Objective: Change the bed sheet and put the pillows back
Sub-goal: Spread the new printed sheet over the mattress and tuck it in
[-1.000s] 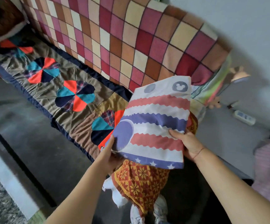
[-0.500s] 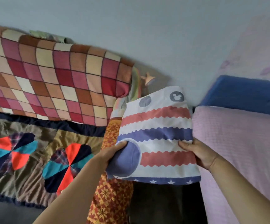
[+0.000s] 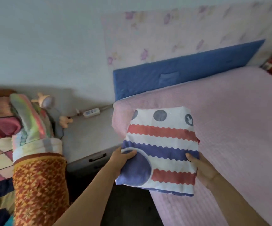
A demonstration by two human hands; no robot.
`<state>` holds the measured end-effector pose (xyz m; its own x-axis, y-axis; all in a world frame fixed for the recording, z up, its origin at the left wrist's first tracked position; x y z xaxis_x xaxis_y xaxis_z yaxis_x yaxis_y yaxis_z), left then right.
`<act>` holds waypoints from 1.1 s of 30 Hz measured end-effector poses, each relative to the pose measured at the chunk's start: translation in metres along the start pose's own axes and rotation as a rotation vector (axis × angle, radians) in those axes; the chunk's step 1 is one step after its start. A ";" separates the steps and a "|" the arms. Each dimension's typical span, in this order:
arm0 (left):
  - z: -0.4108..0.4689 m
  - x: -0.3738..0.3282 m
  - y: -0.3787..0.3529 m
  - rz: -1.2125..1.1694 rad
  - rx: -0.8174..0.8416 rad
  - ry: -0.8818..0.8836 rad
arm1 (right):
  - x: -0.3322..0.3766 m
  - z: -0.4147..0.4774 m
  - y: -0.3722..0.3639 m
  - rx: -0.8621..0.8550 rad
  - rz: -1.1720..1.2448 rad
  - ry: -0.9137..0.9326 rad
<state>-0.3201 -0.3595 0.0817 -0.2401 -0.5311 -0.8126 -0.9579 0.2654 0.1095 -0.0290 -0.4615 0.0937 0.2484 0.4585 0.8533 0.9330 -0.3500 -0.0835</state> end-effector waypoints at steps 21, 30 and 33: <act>0.082 -0.089 -0.467 0.539 0.688 -0.386 | 0.002 -0.089 0.347 -0.948 0.394 0.151; 0.062 -0.065 -0.569 0.638 0.915 -0.284 | -0.039 -0.094 0.401 -1.040 0.443 0.030; 0.067 -0.023 -0.572 0.655 0.919 -0.033 | -0.064 -0.095 0.395 -0.989 0.441 -0.058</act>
<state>0.2436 -0.4452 -0.0007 -0.6361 -0.0543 -0.7697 -0.1670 0.9836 0.0686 0.2985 -0.7070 0.0552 0.5468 0.1593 0.8220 0.1414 -0.9852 0.0969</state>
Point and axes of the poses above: each hand's wrist, its own z-axis towards the middle knuckle, its own y-axis out of the back of the hand, x = y × z, the point moved 6 cm from there along z, towards the middle knuckle, and after that the axes turned 4 degrees about -z, right-handed, at the moved point
